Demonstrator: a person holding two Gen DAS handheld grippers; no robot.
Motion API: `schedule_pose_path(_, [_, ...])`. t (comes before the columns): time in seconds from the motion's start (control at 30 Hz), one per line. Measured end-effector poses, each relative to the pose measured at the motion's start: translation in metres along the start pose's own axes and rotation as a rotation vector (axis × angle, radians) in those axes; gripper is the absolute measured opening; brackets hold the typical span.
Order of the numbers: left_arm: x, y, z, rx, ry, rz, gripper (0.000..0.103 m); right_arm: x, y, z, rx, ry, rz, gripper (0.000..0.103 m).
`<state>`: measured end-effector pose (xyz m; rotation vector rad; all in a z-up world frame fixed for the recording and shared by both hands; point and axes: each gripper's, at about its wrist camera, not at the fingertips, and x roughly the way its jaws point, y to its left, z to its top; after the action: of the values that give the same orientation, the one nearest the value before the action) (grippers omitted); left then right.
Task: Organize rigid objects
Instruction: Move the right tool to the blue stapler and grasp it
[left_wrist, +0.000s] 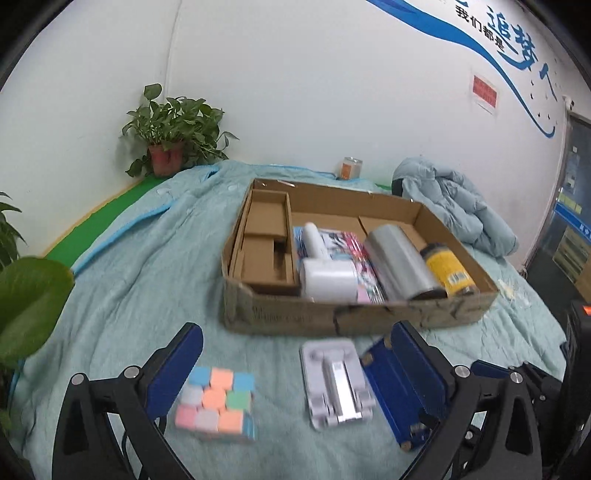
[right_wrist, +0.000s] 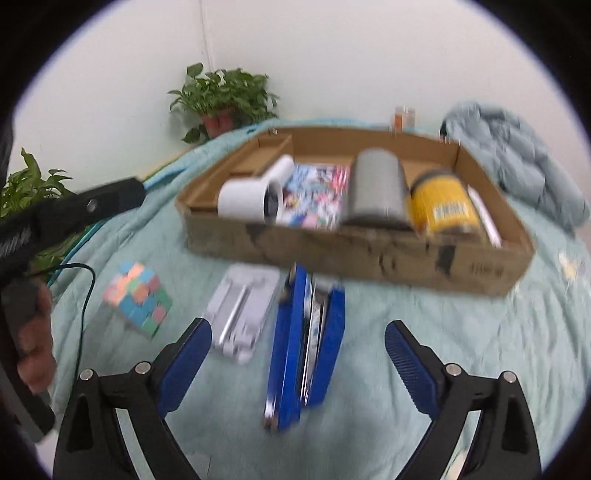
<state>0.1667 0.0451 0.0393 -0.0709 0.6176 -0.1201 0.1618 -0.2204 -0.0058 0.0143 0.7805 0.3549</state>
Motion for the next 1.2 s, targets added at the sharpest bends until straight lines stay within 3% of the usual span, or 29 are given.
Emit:
schedule_pose_path(0.1, [-0.015,-0.007,-0.021,0.011,0.011,0.026,0.103,0.005,-0.005,-0.008,0.035,0.046,0.104,0.095])
schedule_pose_path(0.17, [-0.025,-0.007,-0.031,0.0,0.028,0.022,0.103,0.013,-0.01,-0.013,0.061,0.08,0.115,0.094])
schedule_pose_path(0.2, [-0.031,-0.004,-0.036,-0.012,0.033,0.024,0.103,0.018,-0.012,-0.018,0.077,0.091,0.115,0.09])
schedule_pose_path(0.27, [-0.04,0.001,-0.042,-0.033,0.046,0.023,0.103,0.03,-0.019,-0.02,0.119,0.131,0.107,0.064])
schedule_pose_path(0.3, [-0.044,0.001,-0.045,-0.041,0.053,0.026,0.103,0.042,-0.022,-0.02,0.138,0.178,0.087,0.043])
schedule_pose_path(0.37, [-0.05,0.004,-0.048,-0.051,0.065,0.025,0.103,0.056,-0.026,-0.019,0.173,0.217,0.109,0.04])
schedule_pose_path(0.5, [-0.051,0.005,-0.05,-0.056,0.119,0.045,0.103,0.055,-0.022,-0.02,0.169,0.175,0.077,0.034])
schedule_pose_path(0.63, [-0.044,0.0,-0.047,-0.064,0.155,0.019,0.103,0.045,-0.025,-0.029,0.171,0.157,0.067,0.032])
schedule_pose_path(0.8, [-0.028,-0.014,-0.047,-0.069,0.195,-0.052,0.103,0.018,-0.037,-0.045,0.066,0.104,-0.057,0.032])
schedule_pose_path(0.83, [-0.025,-0.017,-0.048,-0.065,0.203,-0.059,0.103,0.013,-0.041,-0.047,0.046,0.099,-0.092,0.032])
schedule_pose_path(0.93, [-0.013,-0.024,-0.05,-0.064,0.227,-0.093,0.102,0.003,-0.04,-0.053,-0.123,0.058,-0.321,0.032])
schedule_pose_path(1.07, [-0.001,-0.028,-0.052,-0.082,0.26,-0.178,0.102,0.004,-0.024,-0.064,-0.335,0.044,-0.449,0.032])
schedule_pose_path(1.1, [0.003,-0.028,-0.052,-0.091,0.274,-0.202,0.102,0.003,-0.008,-0.071,-0.437,0.019,-0.463,0.036])
schedule_pose_path(1.13, [0.007,-0.028,-0.051,-0.103,0.288,-0.224,0.102,-0.002,0.007,-0.078,-0.512,-0.015,-0.424,0.05])
schedule_pose_path(1.2, [0.015,-0.026,-0.053,-0.13,0.315,-0.255,0.102,-0.02,0.022,-0.085,-0.54,-0.059,-0.248,0.056])
